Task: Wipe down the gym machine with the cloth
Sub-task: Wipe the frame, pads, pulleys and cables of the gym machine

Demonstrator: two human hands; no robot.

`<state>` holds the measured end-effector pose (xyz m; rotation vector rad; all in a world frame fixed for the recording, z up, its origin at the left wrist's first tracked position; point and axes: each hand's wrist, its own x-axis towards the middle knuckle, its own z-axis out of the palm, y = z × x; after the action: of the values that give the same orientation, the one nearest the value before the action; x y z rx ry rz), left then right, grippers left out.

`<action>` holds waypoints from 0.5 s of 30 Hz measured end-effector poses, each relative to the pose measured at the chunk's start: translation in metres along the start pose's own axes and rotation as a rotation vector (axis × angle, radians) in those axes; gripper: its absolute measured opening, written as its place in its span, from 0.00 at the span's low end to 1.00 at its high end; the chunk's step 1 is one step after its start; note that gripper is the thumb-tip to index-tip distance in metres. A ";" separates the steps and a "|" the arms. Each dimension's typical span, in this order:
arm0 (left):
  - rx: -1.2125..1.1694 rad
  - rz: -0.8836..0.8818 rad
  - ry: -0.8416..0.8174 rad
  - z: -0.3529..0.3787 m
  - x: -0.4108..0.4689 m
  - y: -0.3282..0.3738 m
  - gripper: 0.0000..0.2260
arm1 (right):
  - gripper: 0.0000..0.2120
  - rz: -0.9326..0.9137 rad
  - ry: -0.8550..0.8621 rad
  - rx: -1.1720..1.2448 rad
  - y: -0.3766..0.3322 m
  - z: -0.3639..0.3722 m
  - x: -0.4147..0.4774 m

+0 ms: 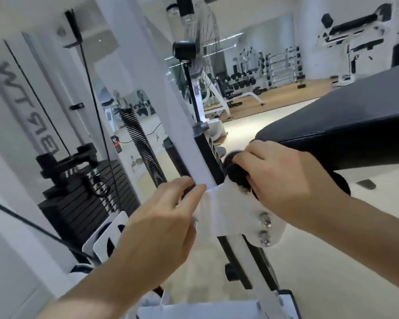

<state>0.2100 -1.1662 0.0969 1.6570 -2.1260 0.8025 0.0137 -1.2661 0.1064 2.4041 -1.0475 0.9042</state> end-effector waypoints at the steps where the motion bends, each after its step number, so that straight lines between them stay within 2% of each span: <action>1: 0.038 -0.009 -0.020 -0.007 -0.004 -0.011 0.25 | 0.13 0.002 0.016 -0.017 0.001 -0.002 0.002; 3: 0.079 -0.060 -0.057 -0.020 -0.006 -0.028 0.25 | 0.13 0.020 0.142 0.062 -0.002 -0.007 0.006; 5: 0.052 -0.155 -0.073 -0.024 0.000 -0.036 0.27 | 0.11 0.004 0.366 0.287 -0.015 -0.011 0.019; 6: 0.006 -0.215 -0.083 -0.023 0.005 -0.037 0.27 | 0.12 -0.015 0.442 0.391 -0.025 -0.011 0.029; 7: -0.040 -0.264 -0.080 -0.021 0.012 -0.037 0.25 | 0.15 -0.056 0.461 0.390 -0.036 -0.008 0.038; 11: -0.195 -0.342 0.037 -0.008 0.035 -0.032 0.08 | 0.28 -0.215 0.186 -0.083 -0.065 0.029 0.043; 13: -0.240 -0.355 0.106 -0.001 0.032 -0.036 0.05 | 0.26 -0.209 0.126 -0.163 -0.058 0.037 0.029; 15: -0.317 -0.411 0.162 0.009 0.023 -0.045 0.08 | 0.26 -0.285 0.130 -0.192 -0.048 0.039 0.018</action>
<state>0.2482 -1.1966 0.1133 1.7048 -1.6236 0.4307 0.0753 -1.2654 0.0864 2.2283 -0.6883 0.8082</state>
